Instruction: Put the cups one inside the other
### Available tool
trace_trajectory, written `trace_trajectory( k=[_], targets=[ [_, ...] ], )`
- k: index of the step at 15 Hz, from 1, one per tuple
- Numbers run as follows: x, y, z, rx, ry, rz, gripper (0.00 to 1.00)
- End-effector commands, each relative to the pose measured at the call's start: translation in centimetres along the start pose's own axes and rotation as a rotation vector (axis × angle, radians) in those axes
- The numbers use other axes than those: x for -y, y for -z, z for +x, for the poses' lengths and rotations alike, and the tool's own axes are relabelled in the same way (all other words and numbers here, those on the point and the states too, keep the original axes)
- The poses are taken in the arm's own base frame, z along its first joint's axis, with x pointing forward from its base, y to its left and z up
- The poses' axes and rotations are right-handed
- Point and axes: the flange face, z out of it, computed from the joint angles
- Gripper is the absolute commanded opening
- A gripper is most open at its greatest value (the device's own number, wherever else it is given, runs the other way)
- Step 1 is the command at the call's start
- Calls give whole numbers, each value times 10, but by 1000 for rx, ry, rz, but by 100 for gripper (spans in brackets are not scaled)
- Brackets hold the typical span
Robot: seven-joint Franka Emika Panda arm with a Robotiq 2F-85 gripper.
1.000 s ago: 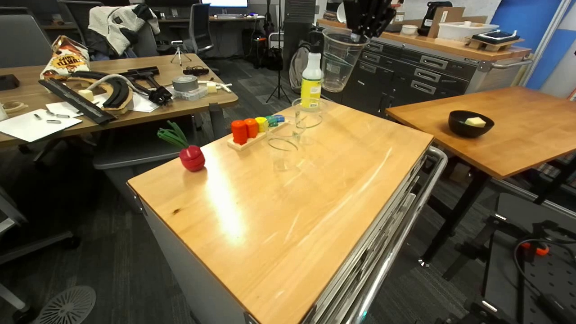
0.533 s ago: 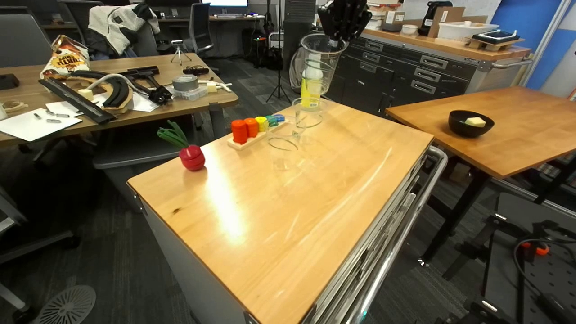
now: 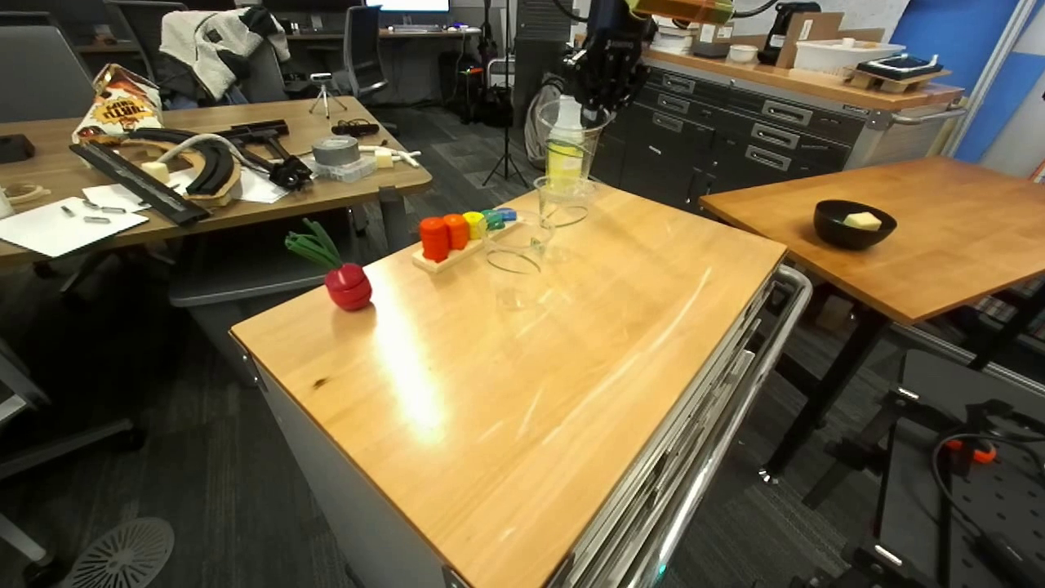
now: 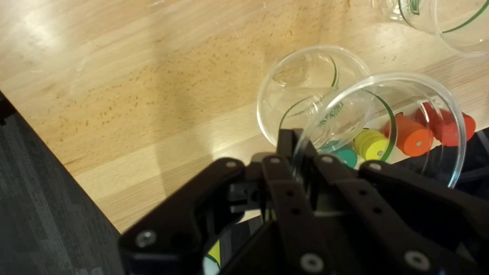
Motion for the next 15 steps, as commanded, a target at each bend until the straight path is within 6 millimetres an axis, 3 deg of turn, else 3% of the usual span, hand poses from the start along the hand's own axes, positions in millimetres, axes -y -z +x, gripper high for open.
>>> trace_trajectory(
  k=[1,4,8,9,10,12,15],
  targets=[
    [6,8,6,24,17,51,1],
    [8,-2,-3,62,24,72,1],
    [-5,-31,-16,106,10,48,1],
    [-11,-41,-19,110,9,40,7],
    [-15,-48,-23,114,11,39,31],
    [-20,-61,-28,130,25,45,34],
    [-18,-61,-29,115,57,43,56]
  ],
)
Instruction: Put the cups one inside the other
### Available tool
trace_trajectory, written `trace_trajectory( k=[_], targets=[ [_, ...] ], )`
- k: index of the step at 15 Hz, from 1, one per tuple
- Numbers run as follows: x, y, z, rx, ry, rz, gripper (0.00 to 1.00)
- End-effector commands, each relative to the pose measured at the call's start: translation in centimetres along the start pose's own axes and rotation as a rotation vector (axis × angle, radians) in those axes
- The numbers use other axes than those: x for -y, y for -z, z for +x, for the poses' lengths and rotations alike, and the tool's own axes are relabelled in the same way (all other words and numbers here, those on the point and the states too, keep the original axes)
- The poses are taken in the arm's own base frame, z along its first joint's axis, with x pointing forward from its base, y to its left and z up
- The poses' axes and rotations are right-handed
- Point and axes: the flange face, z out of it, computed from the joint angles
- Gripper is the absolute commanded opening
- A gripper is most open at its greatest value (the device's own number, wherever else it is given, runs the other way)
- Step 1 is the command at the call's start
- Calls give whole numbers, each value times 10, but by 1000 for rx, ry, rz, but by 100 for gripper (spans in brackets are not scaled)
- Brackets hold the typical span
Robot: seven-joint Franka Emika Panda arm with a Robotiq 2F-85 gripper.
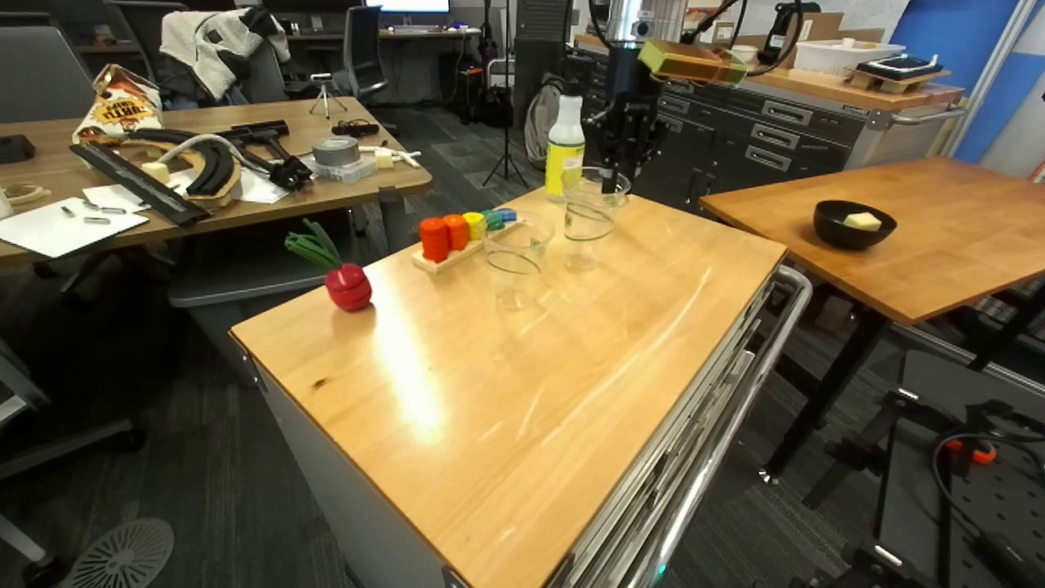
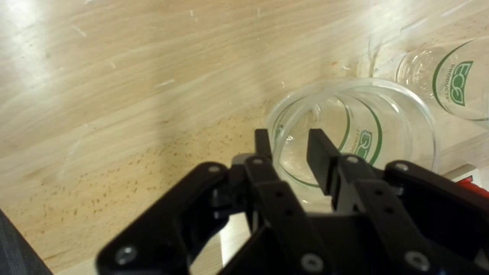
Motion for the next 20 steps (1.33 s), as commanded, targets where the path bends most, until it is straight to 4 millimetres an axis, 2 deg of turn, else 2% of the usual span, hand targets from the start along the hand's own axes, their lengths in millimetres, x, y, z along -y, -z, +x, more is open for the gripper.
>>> trace_trajectory(
  k=[1,6,10,13,17,20],
  targets=[
    [4,5,-2,-32,46,16,65],
    [15,24,-9,-64,86,18,100],
    [17,35,-17,-86,107,-7,100],
    [9,31,-23,-79,101,-21,100],
    [-1,6,-28,-34,87,-30,100],
    [-2,-12,-27,-17,95,-22,100]
  ],
)
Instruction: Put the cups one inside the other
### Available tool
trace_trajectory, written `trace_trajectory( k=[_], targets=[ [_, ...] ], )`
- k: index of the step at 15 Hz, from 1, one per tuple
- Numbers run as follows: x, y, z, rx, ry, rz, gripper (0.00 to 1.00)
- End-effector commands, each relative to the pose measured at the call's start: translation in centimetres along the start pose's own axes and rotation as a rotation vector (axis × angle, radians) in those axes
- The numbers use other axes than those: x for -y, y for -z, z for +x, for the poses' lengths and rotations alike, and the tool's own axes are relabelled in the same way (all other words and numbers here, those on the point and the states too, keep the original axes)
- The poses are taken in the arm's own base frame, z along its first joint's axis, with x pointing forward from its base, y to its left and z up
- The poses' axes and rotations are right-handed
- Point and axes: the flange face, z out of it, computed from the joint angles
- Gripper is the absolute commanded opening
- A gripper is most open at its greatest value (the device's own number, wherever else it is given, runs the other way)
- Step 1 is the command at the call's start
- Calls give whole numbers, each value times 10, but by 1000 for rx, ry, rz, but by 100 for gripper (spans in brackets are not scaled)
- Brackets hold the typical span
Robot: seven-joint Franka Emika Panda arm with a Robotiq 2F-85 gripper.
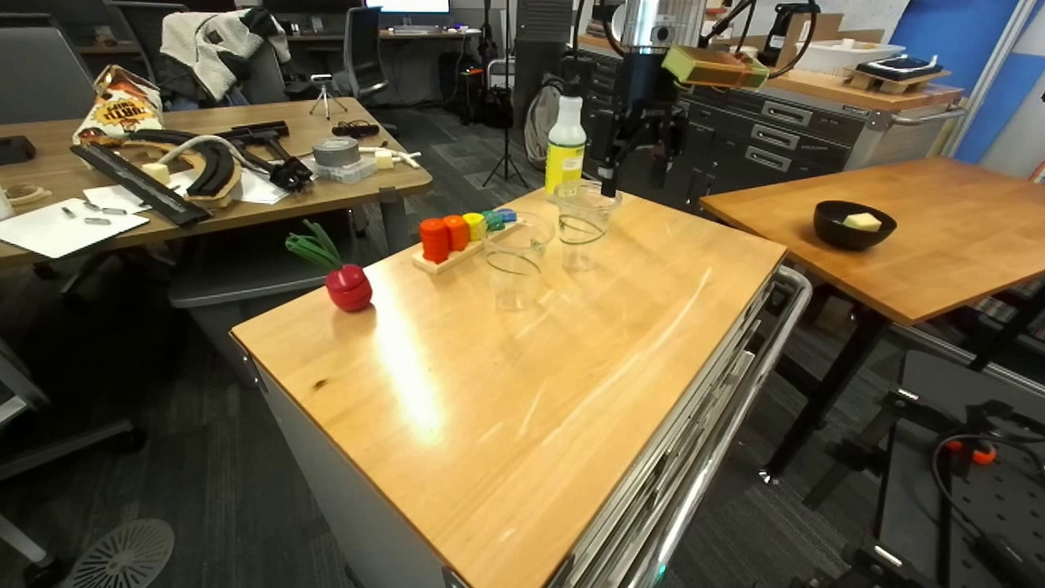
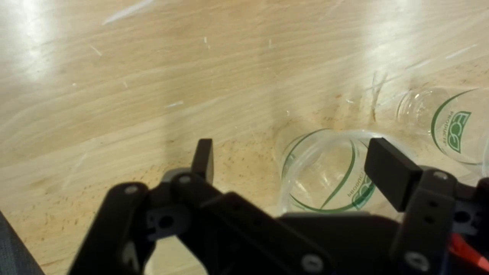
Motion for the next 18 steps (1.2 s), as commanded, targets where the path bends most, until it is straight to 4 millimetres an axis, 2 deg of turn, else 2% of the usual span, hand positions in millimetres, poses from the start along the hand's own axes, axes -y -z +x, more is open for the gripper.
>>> trace_trajectory(
  k=[1,9,13,18],
  targets=[
    [0,-12,2,-28,27,4,100],
    [3,-4,23,-119,-2,70,100],
    [3,-8,22,-114,3,68,100],
    [2,-14,33,-111,-5,69,100]
  ],
)
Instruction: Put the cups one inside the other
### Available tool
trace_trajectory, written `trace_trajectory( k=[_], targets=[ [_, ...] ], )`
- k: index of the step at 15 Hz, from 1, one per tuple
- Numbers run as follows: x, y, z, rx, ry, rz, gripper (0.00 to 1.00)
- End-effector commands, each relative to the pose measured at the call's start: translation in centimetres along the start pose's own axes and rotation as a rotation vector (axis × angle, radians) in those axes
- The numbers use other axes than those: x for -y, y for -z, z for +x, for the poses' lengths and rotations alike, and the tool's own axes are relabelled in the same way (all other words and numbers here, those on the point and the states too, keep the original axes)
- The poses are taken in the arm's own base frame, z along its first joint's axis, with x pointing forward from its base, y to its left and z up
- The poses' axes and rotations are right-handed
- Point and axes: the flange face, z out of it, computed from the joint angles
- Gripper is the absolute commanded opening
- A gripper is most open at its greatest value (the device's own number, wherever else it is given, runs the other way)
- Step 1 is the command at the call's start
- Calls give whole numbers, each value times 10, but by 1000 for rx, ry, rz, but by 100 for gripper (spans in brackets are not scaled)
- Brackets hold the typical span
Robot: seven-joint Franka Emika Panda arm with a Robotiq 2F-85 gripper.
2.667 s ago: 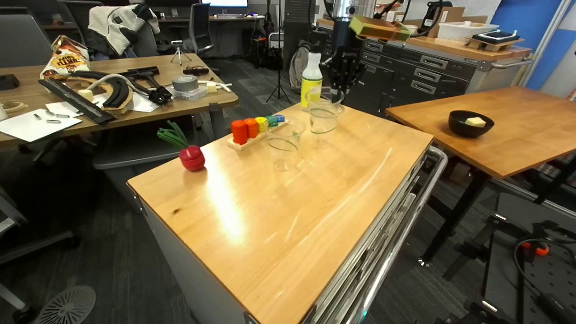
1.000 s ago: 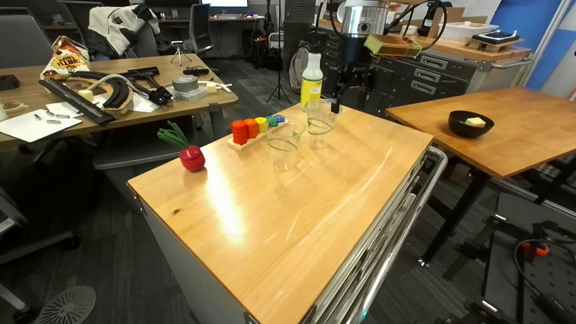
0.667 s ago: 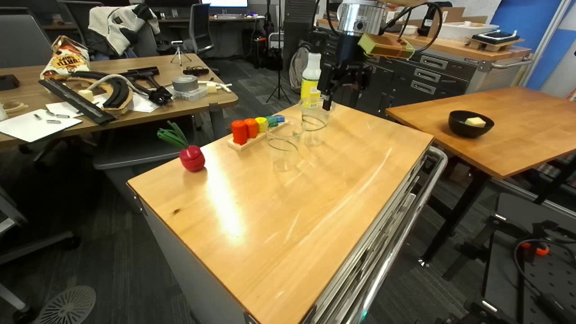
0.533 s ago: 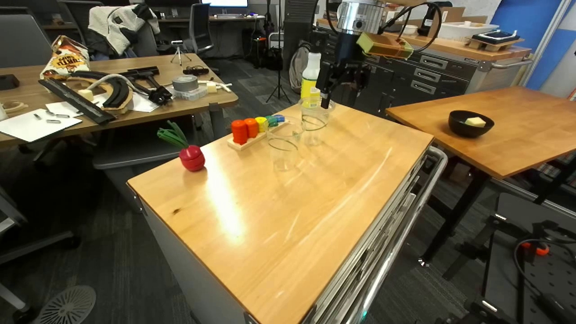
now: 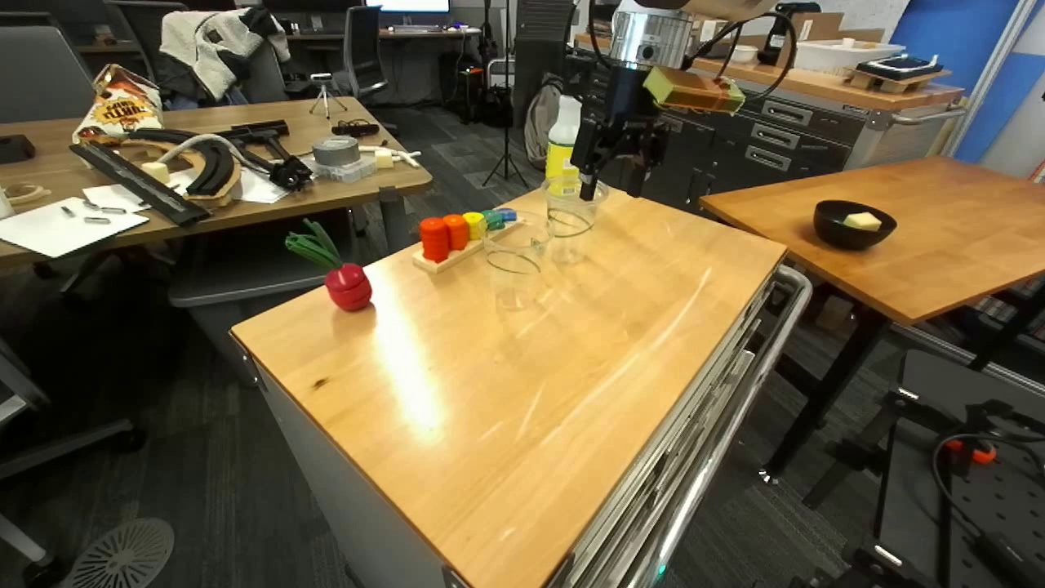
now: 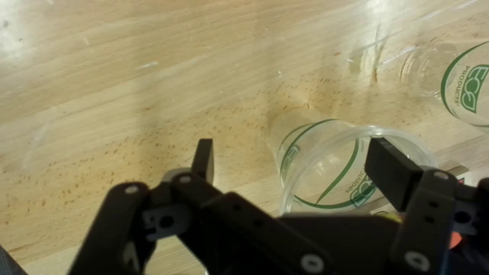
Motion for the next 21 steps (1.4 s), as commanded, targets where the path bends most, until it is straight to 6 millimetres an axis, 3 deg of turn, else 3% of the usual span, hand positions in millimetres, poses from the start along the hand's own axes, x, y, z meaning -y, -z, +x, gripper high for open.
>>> trace_trajectory(
  k=[1,3,4,6,9,14,18,21],
  targets=[
    [2,-1,17,-21,4,23,100],
    [3,-4,26,-25,4,21,100],
    [3,-5,31,-29,0,14,75],
    [2,-7,40,-34,-7,17,66],
    [0,-8,49,-40,-20,22,42],
    [-7,-5,41,-14,-51,17,2],
    [-10,3,27,27,-99,16,1],
    [-6,21,10,54,-138,21,1]
  ],
)
